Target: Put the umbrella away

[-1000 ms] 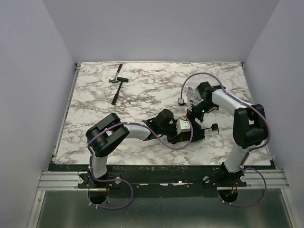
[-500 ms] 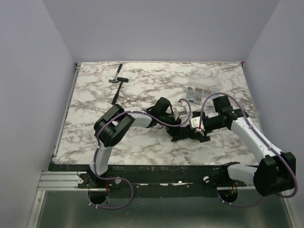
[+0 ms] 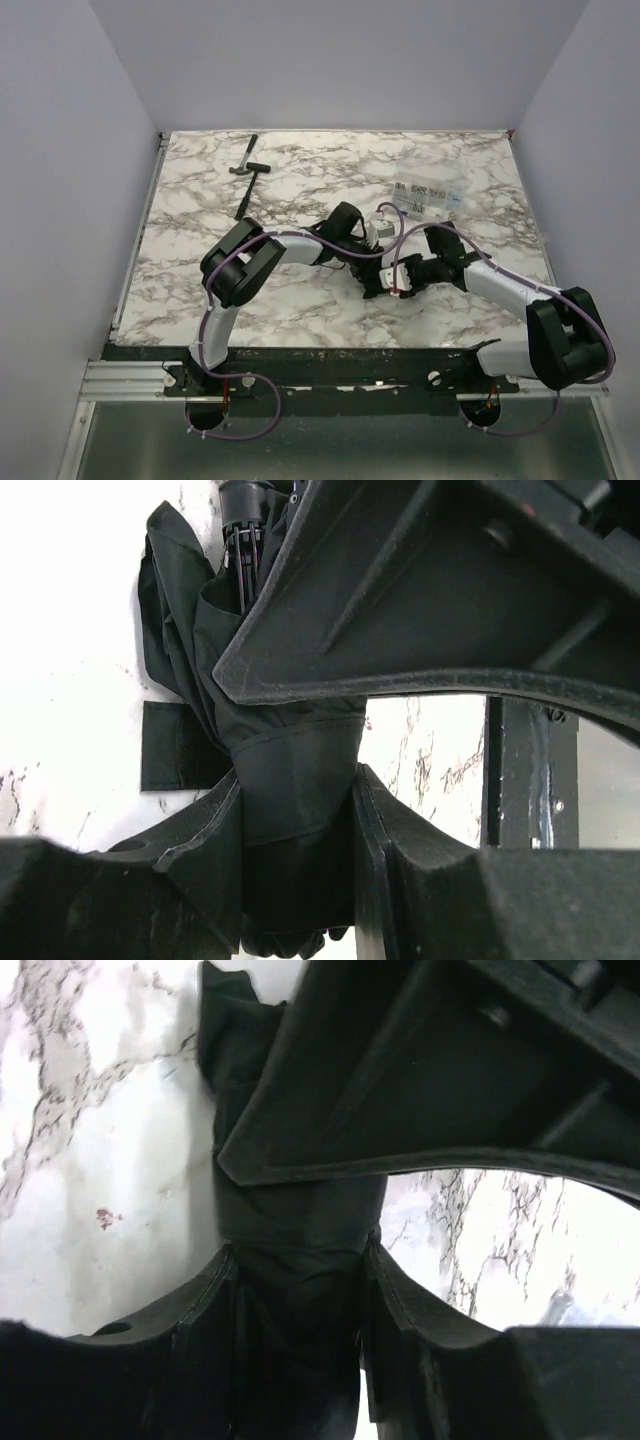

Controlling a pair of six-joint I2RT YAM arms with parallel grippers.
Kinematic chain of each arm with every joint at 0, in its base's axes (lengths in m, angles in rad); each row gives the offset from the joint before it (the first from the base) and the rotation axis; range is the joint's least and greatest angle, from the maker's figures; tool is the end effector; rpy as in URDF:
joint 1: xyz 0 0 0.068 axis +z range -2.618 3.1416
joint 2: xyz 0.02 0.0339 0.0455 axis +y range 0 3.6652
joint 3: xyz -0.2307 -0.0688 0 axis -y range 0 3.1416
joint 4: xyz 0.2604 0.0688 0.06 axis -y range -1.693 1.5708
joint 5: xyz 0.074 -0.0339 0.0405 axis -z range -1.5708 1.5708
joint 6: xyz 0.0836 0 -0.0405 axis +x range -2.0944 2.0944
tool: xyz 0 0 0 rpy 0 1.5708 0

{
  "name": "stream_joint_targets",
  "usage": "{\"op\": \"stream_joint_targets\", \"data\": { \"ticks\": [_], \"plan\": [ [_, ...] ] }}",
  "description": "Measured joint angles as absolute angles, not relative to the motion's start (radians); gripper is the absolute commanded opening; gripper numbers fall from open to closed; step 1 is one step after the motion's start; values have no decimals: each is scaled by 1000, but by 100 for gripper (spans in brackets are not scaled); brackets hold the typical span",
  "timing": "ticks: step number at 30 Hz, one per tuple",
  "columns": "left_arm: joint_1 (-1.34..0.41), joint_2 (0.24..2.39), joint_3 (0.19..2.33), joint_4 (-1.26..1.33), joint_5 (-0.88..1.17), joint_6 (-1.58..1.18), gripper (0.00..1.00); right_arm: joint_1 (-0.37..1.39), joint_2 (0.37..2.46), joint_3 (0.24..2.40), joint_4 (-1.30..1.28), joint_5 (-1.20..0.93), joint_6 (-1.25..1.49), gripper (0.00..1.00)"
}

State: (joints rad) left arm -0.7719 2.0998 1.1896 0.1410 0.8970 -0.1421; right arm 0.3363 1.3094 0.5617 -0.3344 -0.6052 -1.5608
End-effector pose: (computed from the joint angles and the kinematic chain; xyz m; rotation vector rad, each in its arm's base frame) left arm 0.2656 -0.3497 0.0561 1.2076 2.1286 -1.4839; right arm 0.2289 0.1304 0.0773 -2.0532 1.2435 0.2685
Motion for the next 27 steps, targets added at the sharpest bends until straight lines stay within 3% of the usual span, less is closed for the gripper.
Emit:
{"op": "stream_joint_targets", "data": {
  "ticks": [2, 5, 6, 7, 8, 17, 23, 27],
  "plan": [
    [-772, 2088, 1180, 149, 883, -176, 47, 346, 1343, 584, -328, -593, -1541, 23],
    [-771, 2053, 1142, 193, 835, -225, 73, 360, 1375, 622, -350, -584, -1526, 20],
    [-770, 2020, 1104, 221, 807, -238, 77, 364, 1387, 639, -366, -584, -1520, 19],
    [-769, 2000, 1086, 231, 791, -253, 94, 366, 1399, 659, -390, -583, -1518, 17],
    [-769, 1961, 1048, 245, 756, -274, 98, 366, 1415, 681, -418, -582, -1515, 17],
    [-756, 1485, 640, 494, 328, -213, 99, 364, 1666, 968, -726, -604, -1420, 15],
    [-747, 1336, 451, 671, 335, -85, 96, 344, 1838, 1141, -898, -669, -1320, 15],
    [-830, 1301, 417, 610, 341, 79, 95, 343, 1909, 1197, -992, -712, -1260, 15]
  ]
}}
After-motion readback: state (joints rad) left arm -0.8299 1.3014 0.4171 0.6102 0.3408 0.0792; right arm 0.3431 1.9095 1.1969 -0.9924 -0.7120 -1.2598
